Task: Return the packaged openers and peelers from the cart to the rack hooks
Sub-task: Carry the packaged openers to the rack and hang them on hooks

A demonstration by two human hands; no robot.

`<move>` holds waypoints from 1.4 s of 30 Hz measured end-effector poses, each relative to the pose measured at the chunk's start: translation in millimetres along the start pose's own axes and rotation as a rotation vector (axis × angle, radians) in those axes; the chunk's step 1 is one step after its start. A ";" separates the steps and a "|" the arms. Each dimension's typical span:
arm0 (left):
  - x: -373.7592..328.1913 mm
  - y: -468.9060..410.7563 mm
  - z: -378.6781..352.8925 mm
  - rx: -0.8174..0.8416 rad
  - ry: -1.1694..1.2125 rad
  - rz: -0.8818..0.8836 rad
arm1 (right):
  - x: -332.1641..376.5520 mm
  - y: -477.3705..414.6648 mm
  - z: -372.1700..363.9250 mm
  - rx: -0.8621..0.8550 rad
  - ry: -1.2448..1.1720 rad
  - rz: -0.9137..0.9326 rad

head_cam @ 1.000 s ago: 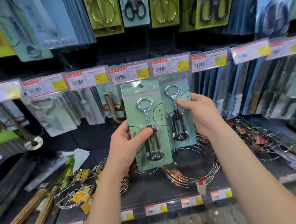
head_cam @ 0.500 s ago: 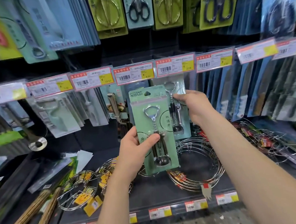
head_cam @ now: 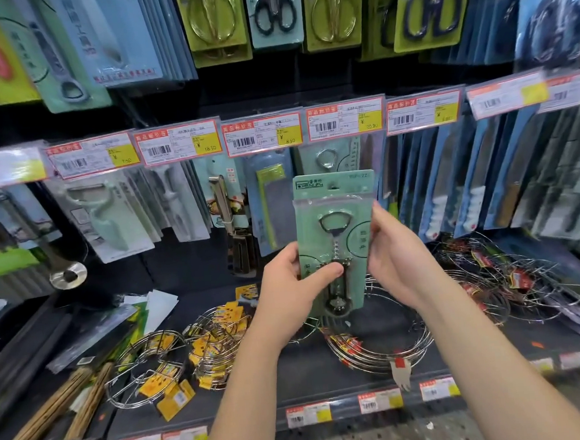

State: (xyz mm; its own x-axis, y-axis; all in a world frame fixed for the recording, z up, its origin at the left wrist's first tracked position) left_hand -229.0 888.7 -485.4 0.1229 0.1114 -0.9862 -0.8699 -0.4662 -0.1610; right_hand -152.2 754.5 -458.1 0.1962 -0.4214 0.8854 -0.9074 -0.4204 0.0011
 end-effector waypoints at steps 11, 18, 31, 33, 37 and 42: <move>0.0 1.7 -11.7 0.080 -0.126 -0.011 | 53.0 -12.1 12.7 -0.151 0.194 0.257; -2.1 6.6 -10.0 -0.018 -0.083 -0.056 | 74.3 -21.1 4.1 -0.120 0.199 0.320; -4.3 6.7 -8.0 -0.122 0.041 -0.103 | 75.5 -35.2 -13.2 -0.131 0.168 0.304; -0.2 5.6 -7.8 -0.131 0.078 -0.088 | 74.4 -35.9 -12.1 -0.140 0.170 0.309; 10.6 6.7 -13.7 -0.137 0.098 -0.063 | 68.7 -36.7 -9.8 -0.149 0.189 0.304; 22.1 8.1 -20.2 -0.138 0.067 -0.035 | 63.8 -38.8 -8.3 -0.131 0.194 0.304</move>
State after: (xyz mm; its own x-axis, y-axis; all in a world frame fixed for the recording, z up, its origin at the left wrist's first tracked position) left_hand -223.7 869.6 -509.3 0.1878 0.0729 -0.9795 -0.7914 -0.5794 -0.1949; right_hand -107.6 750.6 -397.8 -0.1512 -0.3460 0.9260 -0.9558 -0.1880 -0.2263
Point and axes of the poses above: each hand's wrist, its own y-axis away from the middle knuckle, its own z-axis out of the back of the hand, x = y × z, the point moved 9 cm from there along -y, towards the middle knuckle, and after that the axes turned 8 degrees about -x, right-handed, at the moved point
